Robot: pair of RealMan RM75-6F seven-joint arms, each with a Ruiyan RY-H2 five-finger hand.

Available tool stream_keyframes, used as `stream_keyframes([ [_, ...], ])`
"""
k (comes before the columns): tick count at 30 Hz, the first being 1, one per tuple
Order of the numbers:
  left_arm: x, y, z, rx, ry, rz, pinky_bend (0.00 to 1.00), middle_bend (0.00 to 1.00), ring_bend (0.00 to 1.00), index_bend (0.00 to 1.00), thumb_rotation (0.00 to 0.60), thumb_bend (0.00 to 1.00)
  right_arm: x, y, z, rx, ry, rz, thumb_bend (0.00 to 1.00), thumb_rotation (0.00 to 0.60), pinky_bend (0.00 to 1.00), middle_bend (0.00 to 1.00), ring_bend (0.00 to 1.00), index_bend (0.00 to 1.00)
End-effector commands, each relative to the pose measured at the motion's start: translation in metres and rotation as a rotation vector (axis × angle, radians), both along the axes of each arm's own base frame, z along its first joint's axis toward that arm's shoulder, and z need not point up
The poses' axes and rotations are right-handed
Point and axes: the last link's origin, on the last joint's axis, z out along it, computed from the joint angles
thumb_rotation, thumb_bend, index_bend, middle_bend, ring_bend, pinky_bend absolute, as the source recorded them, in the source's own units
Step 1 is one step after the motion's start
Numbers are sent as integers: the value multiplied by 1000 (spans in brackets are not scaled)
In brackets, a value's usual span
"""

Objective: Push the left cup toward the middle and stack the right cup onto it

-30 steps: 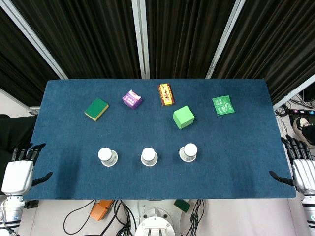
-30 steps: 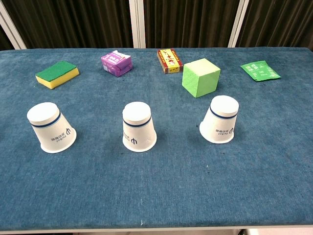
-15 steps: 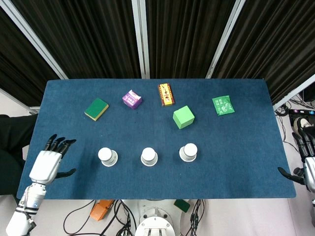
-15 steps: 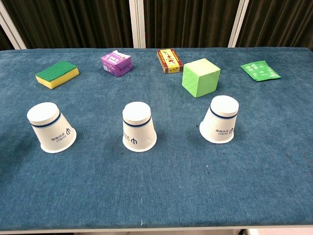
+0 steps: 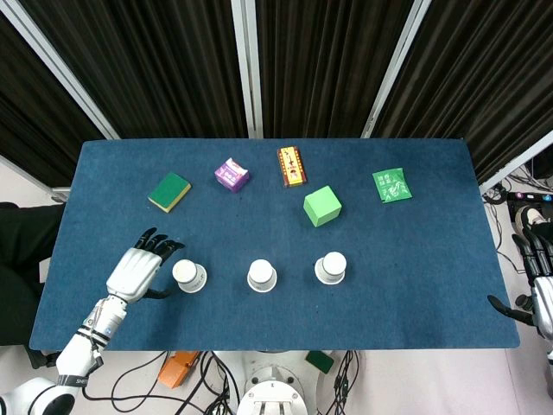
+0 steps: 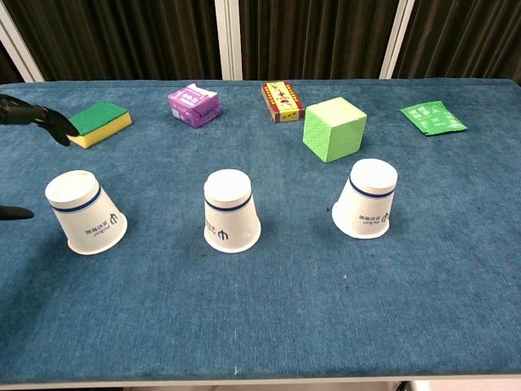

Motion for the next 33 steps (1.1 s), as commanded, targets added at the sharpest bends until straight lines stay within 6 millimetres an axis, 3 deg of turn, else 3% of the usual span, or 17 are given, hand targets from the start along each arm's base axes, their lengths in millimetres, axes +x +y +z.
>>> stream_keyframes([
  [1,1,3,-6,-20,6,1,28,214,148,233,600,187,0,-1,-1,3,0,1,217,600,0,42,0,0],
  [7,-5,9,-16,-38,45,22,28,215,148,290,600,249,-1,-1,-1,6,-3,-7,217,600,0,42,0,0],
  [14,-5,13,-20,-19,65,28,28,271,177,488,600,337,-4,1,-3,8,-13,-19,217,600,0,42,0,0],
  [20,13,16,-23,-30,17,-6,28,277,181,496,600,337,-4,2,-2,4,-12,-23,217,600,0,42,0,0],
  [33,55,32,-49,-72,10,-77,28,277,181,496,600,330,-7,4,0,1,-10,-40,217,600,0,42,0,0],
])
